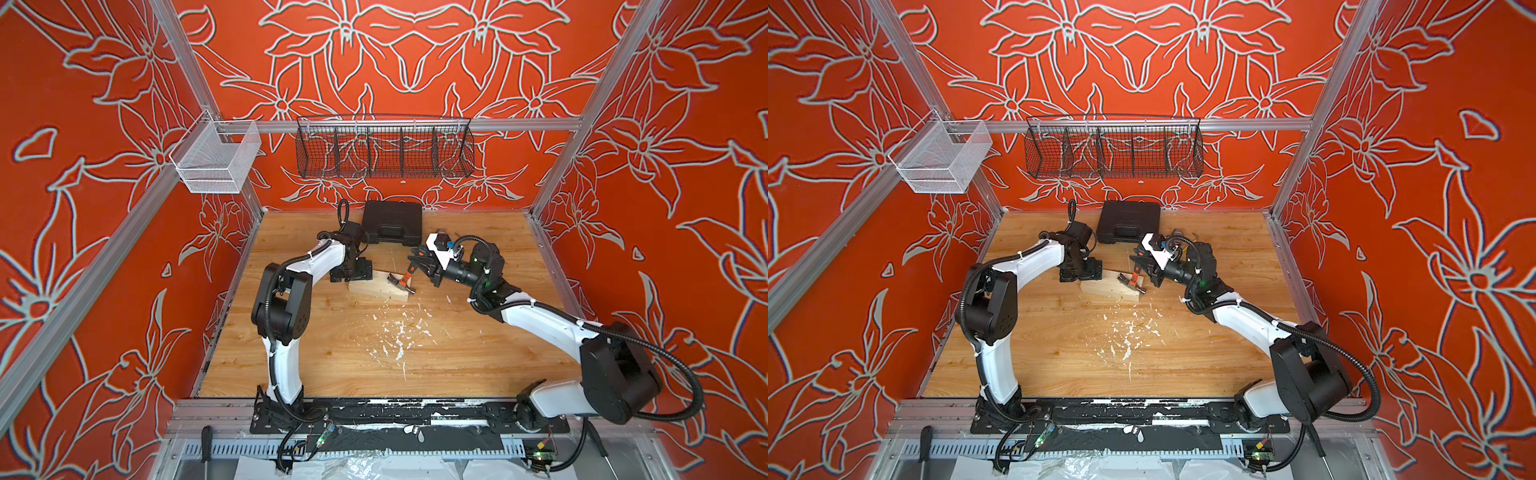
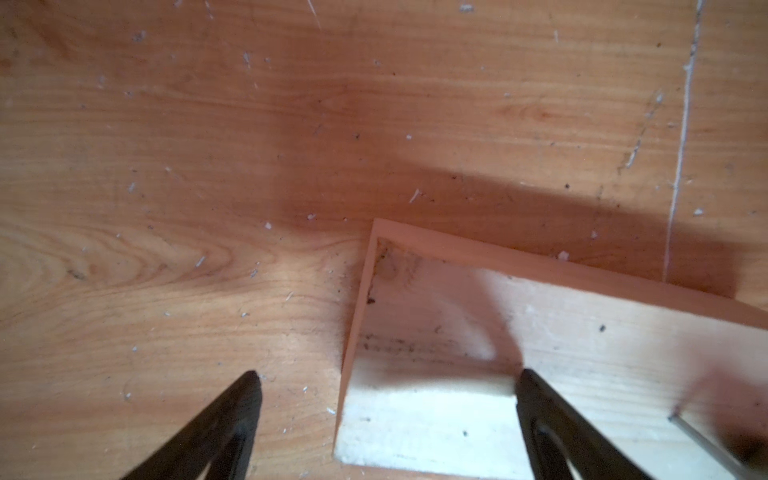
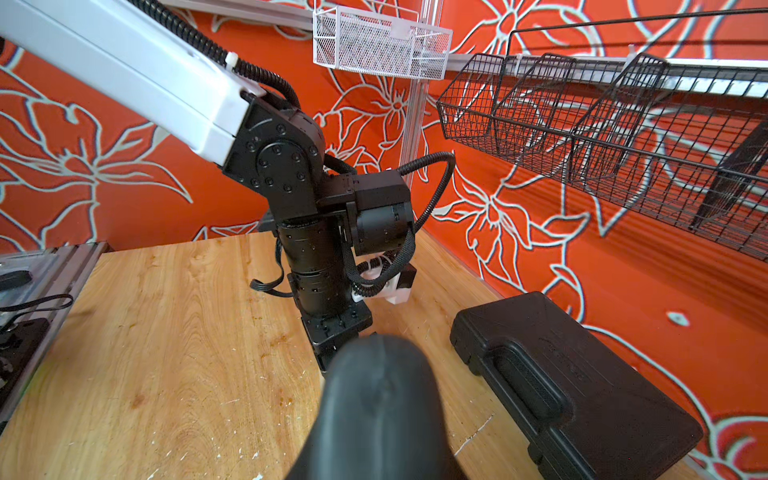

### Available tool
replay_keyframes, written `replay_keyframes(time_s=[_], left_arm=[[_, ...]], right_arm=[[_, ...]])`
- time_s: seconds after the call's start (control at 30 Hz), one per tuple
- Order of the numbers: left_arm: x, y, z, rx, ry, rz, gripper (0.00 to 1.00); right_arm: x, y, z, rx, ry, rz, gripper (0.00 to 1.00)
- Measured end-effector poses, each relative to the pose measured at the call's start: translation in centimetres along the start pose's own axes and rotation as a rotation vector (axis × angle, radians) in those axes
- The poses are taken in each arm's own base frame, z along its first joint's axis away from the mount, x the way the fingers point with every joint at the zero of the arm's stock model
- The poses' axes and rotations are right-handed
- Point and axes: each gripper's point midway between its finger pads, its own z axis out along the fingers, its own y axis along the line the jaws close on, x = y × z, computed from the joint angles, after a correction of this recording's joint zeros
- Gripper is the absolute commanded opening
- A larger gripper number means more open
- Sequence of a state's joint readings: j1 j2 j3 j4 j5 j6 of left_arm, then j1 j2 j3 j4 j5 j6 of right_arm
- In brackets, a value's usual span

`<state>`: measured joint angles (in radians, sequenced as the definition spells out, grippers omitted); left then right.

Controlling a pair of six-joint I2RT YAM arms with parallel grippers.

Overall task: Use a claw hammer to pull out a nail
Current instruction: Remove the nail from the mounting plate.

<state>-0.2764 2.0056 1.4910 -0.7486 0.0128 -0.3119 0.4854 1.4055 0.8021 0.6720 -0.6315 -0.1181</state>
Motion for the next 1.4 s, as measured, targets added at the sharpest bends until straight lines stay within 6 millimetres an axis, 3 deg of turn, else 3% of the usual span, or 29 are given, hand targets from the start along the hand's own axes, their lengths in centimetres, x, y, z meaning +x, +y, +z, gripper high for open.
replay_keyframes(time_s=[0.83, 1.4], left_arm=[[-0.3, -2.0, 1.1, 0.15, 0.095, -0.063, 0.86], [0.6, -4.3, 1.8, 0.296, 0.214, -0.107, 0.83]], right_arm=[[0.0, -0.2, -2.0, 0.071, -0.095, 0.004, 0.0], [0.3, -0.6, -5.1, 0.163, -0.168, 0.035, 0.0]])
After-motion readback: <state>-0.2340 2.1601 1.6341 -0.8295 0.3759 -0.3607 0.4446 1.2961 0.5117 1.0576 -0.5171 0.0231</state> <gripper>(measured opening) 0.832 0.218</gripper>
